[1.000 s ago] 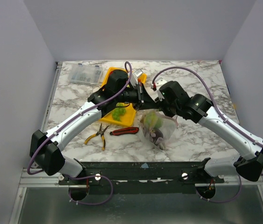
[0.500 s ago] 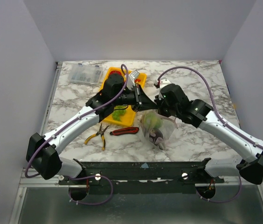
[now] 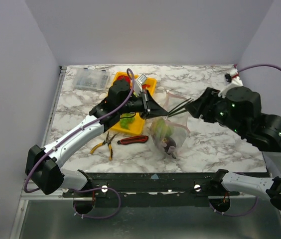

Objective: Place the food in the zip-top bag and seal the zipper
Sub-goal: Adjust the zipper food storage bag at the center of the board.

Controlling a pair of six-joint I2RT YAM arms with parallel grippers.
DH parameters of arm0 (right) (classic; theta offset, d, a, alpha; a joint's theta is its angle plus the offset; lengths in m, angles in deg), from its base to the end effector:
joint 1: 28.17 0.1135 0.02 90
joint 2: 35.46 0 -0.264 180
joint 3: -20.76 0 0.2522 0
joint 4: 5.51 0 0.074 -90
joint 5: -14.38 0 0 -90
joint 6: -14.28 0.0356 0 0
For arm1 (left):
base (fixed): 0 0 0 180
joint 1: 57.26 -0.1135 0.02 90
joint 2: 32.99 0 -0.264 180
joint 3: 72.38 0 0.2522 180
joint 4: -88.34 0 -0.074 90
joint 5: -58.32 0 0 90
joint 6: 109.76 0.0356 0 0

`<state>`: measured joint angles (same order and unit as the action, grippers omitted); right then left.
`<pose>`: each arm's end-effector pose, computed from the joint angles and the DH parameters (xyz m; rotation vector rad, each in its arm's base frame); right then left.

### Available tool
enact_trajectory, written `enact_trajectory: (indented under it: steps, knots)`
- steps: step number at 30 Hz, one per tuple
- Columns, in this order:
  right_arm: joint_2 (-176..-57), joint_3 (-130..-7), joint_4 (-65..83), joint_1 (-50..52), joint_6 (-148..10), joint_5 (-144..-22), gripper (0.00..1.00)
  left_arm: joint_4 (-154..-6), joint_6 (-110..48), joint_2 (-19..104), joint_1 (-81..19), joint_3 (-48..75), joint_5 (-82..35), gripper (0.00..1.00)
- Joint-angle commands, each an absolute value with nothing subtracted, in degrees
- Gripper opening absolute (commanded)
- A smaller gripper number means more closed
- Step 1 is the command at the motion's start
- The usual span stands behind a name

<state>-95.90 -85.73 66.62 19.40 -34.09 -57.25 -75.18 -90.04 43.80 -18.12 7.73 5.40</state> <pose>0.1173 0.1117 0.4773 0.1006 2.0630 0.6637 0.2278 -0.2131 0.3618 -0.0262 2.2243 -1.8082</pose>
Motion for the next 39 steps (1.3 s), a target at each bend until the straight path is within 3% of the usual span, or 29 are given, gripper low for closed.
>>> enact_trajectory:
  steps: [1, 8, 12, 14, 18, 23, 27, 29, 35, 39]
  knots:
    - [-93.85, -82.86, 76.48, 19.51, -23.77, -51.38, 0.59, -75.57, -89.64, 43.3, -17.75, 9.27, 4.92, 0.0]
    - [-93.71, -76.76, 73.15, 19.56, -24.26, -53.37, 0.58, -74.76, -89.37, 43.74, -17.8, 10.0, 4.84, 0.0]
    - [-95.15, -74.56, 70.56, 19.56, -24.33, -49.93, 0.52, -74.22, -89.28, 43.57, -17.79, 10.29, 4.82, 0.0]
    - [-95.25, -73.66, 69.6, 19.55, -24.3, -45.59, 0.41, -73.9, -89.1, 43.37, -17.73, 10.38, 4.71, 0.0]
    - [-94.29, -71.24, 60.28, 19.56, -33.11, -40.75, 0.02, -73.51, -89.08, 43.64, -17.75, 10.74, 4.71, 0.0]
    - [-96.53, -76.2, 47.2, 19.54, -53.37, -35.65, 0.0, -69.12, -88.93, 48.5, -18.82, 21.06, 5.59, 0.0]
    - [-98.5, -84.68, 46.89, 19.56, -60.8, -41.38, 0.0, -66.2, -88.03, 48.86, -19.17, 27.49, 2.75, 0.0]
    - [-95.69, -79.94, 45.96, 19.56, -58.16, -44.92, 0.0, -67.22, -87.8, 47.66, -19.2, 24.2, 1.94, 0.0]
    - [-81.11, -41.59, 28.21, 19.55, -50.62, -45.5, 0.0, -71.76, -86.34, 49.96, -21.72, 4.93, 1.76, 0.0]
    - [-82.03, -44.42, 29.94, 19.56, -51.27, -43.2, 0.0, -74.35, -87.33, 51.36, -23.34, 4.02, 5.38, 0.0]
